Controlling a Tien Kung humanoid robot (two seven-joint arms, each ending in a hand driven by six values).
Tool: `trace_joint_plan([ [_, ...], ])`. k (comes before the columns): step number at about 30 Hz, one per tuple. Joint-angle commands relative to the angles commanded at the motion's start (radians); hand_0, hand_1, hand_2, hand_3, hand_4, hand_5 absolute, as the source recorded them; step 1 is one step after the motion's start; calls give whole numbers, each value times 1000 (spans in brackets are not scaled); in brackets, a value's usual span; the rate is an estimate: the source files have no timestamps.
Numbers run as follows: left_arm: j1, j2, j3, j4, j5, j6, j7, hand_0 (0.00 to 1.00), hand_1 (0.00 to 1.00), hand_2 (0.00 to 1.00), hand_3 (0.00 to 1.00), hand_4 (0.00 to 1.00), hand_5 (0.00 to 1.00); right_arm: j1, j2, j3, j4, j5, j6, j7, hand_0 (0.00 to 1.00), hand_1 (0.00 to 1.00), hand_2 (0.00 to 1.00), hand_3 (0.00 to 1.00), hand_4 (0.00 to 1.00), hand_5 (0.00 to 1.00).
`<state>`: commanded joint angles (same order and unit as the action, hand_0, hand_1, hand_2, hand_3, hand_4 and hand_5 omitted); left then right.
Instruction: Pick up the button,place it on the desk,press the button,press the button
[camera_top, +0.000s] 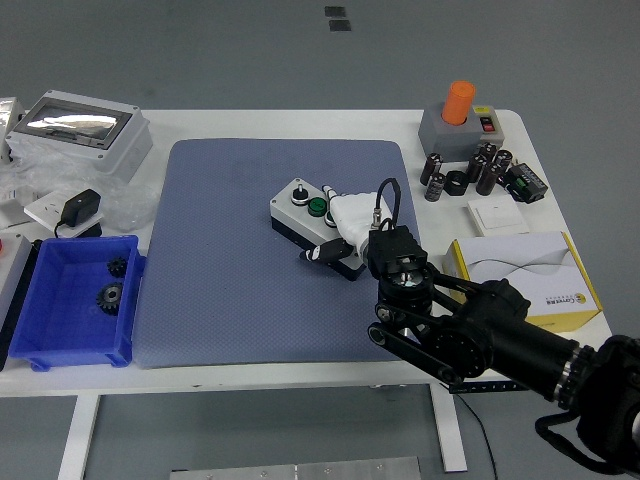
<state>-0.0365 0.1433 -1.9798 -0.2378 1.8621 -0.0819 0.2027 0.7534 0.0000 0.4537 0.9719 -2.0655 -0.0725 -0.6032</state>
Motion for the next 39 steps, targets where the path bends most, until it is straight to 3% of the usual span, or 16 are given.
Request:
trace_joint_plan([
  [3, 0, 0, 0, 0, 0, 0, -2, 662, 647, 614, 728, 758, 684, 0, 0, -7, -3, 0, -7, 0, 478, 720, 818, 998, 998, 618],
  [4, 0, 0, 0, 1, 0, 0, -3, 662, 648, 614, 728, 759, 680, 0, 0, -11, -4, 0, -9, -1, 309, 596, 690, 959, 934, 485],
  [9, 1, -1, -2, 2, 3, 0, -8, 662, 648, 614, 728, 759, 680, 0, 0, -26, -13, 0, -13, -2, 309, 596, 690, 959, 934, 485],
  [10, 1, -1, -3, 3, 4, 0, -10, 661, 647, 614, 728, 761, 678, -1, 0, -28, -15, 1, -12, -2, 220, 473, 554, 774, 794, 355],
  [15, 1, -2, -7, 6, 8, 0, -17, 661, 647, 614, 728, 761, 678, -1, 0, -37, -20, -3, -18, -1, 220, 473, 554, 774, 794, 355],
  [16, 1, -2, -7, 6, 9, 0, -19, 657, 647, 614, 728, 763, 678, -1, 0, -39, -20, -4, -22, 1, 139, 373, 420, 528, 646, 317],
  [21, 1, -2, -9, 7, 9, 2, -24, 657, 647, 614, 728, 763, 678, -3, 0, -44, -21, -11, -28, 4, 139, 373, 420, 528, 646, 317],
  [22, 2, -2, -9, 7, 9, 3, -26, 658, 648, 614, 728, 763, 675, -4, 0, -44, -20, -13, -29, 5, 111, 334, 377, 466, 556, 230],
  [27, 2, -3, -12, 9, 12, 4, -32, 658, 648, 614, 728, 763, 675, -7, 0, -43, -22, -19, -44, 10, 111, 334, 377, 466, 556, 230],
  [28, 2, -3, -12, 10, 13, 4, -34, 655, 650, 615, 728, 764, 674, -7, 0, -42, -22, -20, -48, 11, 84, 282, 316, 414, 412, 79],
  [33, 2, -3, -18, 15, 21, 4, -46, 655, 650, 615, 728, 764, 674, -10, 0, -35, -25, -33, -76, 17, 84, 282, 316, 414, 412, 79],
  [34, 2, -3, -19, 15, 23, 5, -49, 654, 650, 615, 728, 765, 672, -10, 0, -33, -25, -38, -84, 19, 65, 240, 290, 390, 321, 39],
  [39, 2, -4, -22, 18, 27, 8, -60, 654, 650, 615, 728, 765, 672, -12, 0, -21, -26, -55, -120, 31, 65, 240, 290, 390, 321, 39],
])
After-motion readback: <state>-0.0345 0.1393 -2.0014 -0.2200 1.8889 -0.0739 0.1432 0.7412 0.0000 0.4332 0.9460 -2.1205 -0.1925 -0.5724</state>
